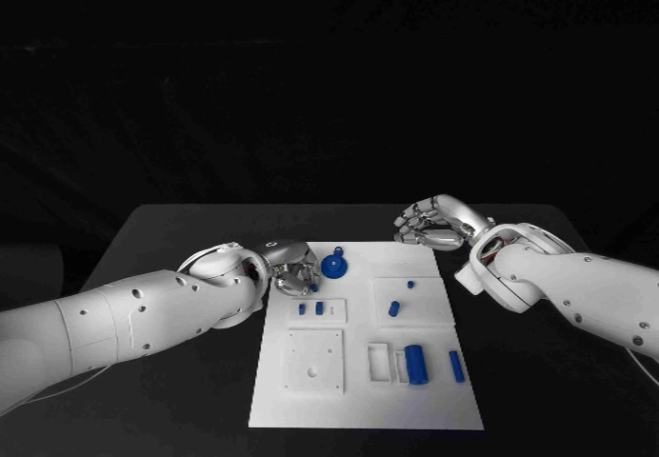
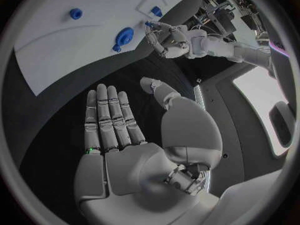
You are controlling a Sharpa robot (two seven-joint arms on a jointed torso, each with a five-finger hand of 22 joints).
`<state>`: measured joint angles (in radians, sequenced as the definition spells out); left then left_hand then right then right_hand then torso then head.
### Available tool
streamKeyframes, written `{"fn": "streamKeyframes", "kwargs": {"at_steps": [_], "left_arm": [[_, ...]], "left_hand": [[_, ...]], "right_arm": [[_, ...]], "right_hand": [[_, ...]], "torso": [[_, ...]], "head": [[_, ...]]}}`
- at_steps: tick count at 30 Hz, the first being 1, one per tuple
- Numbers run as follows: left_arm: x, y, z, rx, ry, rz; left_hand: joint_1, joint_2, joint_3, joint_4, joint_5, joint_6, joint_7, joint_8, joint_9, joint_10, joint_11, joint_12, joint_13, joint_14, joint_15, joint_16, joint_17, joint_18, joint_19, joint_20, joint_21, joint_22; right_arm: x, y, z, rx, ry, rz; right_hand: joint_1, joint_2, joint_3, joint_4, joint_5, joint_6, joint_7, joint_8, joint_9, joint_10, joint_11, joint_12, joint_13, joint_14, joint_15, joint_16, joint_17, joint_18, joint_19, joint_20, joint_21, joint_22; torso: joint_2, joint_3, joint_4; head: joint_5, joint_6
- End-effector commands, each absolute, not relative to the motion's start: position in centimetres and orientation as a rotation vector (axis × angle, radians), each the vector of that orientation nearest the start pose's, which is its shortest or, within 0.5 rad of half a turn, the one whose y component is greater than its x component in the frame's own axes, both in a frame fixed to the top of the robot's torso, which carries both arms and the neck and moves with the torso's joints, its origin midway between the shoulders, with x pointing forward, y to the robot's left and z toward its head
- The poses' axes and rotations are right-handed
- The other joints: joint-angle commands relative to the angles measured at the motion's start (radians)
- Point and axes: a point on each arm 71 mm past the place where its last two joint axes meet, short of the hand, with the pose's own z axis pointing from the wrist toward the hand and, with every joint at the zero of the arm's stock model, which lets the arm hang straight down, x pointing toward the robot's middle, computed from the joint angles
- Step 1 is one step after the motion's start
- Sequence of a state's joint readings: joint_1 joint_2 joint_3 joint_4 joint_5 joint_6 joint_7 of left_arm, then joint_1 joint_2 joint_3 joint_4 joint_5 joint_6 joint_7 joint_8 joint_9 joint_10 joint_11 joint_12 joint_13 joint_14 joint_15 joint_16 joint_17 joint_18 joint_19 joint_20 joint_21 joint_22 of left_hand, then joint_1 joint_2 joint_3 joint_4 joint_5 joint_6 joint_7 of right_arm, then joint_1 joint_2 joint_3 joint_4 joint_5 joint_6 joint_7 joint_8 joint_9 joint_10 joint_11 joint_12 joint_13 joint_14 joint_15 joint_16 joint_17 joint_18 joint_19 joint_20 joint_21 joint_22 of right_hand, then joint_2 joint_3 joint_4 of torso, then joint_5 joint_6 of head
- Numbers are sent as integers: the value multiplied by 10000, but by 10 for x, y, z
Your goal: Assemble the parts on the task board
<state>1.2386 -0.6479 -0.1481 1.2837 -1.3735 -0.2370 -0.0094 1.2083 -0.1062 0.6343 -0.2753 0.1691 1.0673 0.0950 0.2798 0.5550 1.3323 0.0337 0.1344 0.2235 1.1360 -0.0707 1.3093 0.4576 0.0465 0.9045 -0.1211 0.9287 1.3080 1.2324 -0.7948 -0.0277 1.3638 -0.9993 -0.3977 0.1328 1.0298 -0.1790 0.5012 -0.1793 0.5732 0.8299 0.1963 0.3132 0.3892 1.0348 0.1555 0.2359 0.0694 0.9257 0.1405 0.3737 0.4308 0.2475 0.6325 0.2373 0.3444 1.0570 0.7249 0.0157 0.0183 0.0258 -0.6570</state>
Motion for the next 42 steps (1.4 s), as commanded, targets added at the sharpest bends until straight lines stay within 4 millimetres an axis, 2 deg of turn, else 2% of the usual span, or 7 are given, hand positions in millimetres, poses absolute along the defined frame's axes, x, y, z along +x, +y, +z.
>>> {"fn": "streamKeyframes", "kwargs": {"at_steps": [1, 12, 18, 33, 35, 37, 42], "left_arm": [[513, 160, -224, 2525, 18142, -6844], [510, 157, -229, 4052, 17917, -5782], [508, 152, -231, 4600, 17889, -5562], [505, 150, -233, 4512, 17943, -5726], [506, 151, -233, 4358, 17946, -5764], [506, 153, -232, 4207, 17866, -5773], [508, 157, -232, 3972, 17897, -5623]], "left_hand": [[-10, 102, 48, 12, -20, 42, 2, 32, 5, 77, 20, -47, 10, 27, -47, 56, -16, 207, 55, -493, 35, 173], [1, 80, 73, -13, 59, 52, -4, 31, -2, 97, 20, -71, 12, -5, -45, 31, -30, 199, 28, -491, 33, 176], [6, 64, 80, -9, 47, 83, -14, 45, 0, 132, 14, -69, 20, -1, -50, 32, -32, 196, 24, -493, 39, 178], [-11, 62, 79, 15, 12, 99, -18, 49, -3, 161, 7, -80, 25, 15, -59, 39, -33, 192, 32, -498, 48, 177], [-3, 43, 94, 18, 1, 34, 5, 9, -24, 114, 20, -128, 13, 13, -47, 32, -39, 195, 35, -502, 48, 172], [56, -33, 132, -7, -9, -314, 139, -187, -118, 51, 53, -197, -2, -28, -17, 4, -55, 193, 11, -489, 33, 165], [190, -320, 164, -9, -93, -988, 400, -540, -306, -200, 176, -402, -60, -155, 102, -43, -78, 194, -72, -397, -2, 163]], "right_arm": [[521, -222, -165, 2000, 15573, 9230], [521, -223, -165, 2007, 15573, 9217], [521, -222, -165, 2001, 15574, 9227], [521, -223, -165, 2003, 15568, 9222], [521, -223, -165, 2006, 15567, 9218], [521, -223, -165, 2012, 15563, 9207], [521, -224, -165, 2017, 15562, 9197]], "right_hand": [[39, -7, 34, -22, 50, -52, -23, 67, -13, 51, -10, -47, -8, 94, -3, -40, -16, 63, 12, 90, -64, 11], [37, -6, 33, -23, 50, -52, -23, 67, -15, 52, -10, -51, -8, 95, -3, -40, -17, 65, 12, 91, -66, 13], [35, -7, 31, -22, 51, -52, -23, 68, -16, 53, -10, -53, -8, 95, -3, -41, -17, 66, 12, 93, -68, 14], [33, -6, 31, -23, 52, -53, -23, 68, -18, 55, -9, -58, -9, 94, -3, -42, -19, 68, 12, 94, -72, 17], [33, -6, 30, -24, 52, -53, -23, 68, -19, 55, -9, -59, -9, 94, -3, -42, -19, 68, 12, 94, -72, 18], [33, -7, 30, -24, 52, -53, -23, 68, -19, 55, -9, -60, -9, 94, -3, -42, -19, 69, 12, 95, -73, 18], [32, -10, 29, -25, 52, -54, -23, 68, -20, 55, -9, -61, -9, 93, -3, -43, -20, 69, 11, 95, -74, 19]], "torso": [[1, -6, 2], [-7, -5, 15], [0, -9, 1], [-1, -5, -2], [-1, -3, -4], [-3, -1, -1], [-2, -4, 4]], "head": [[-8, -13], [-27, -33], [-12, -29], [-12, -29], [-15, -23], [-21, -23], [-29, -19]]}}
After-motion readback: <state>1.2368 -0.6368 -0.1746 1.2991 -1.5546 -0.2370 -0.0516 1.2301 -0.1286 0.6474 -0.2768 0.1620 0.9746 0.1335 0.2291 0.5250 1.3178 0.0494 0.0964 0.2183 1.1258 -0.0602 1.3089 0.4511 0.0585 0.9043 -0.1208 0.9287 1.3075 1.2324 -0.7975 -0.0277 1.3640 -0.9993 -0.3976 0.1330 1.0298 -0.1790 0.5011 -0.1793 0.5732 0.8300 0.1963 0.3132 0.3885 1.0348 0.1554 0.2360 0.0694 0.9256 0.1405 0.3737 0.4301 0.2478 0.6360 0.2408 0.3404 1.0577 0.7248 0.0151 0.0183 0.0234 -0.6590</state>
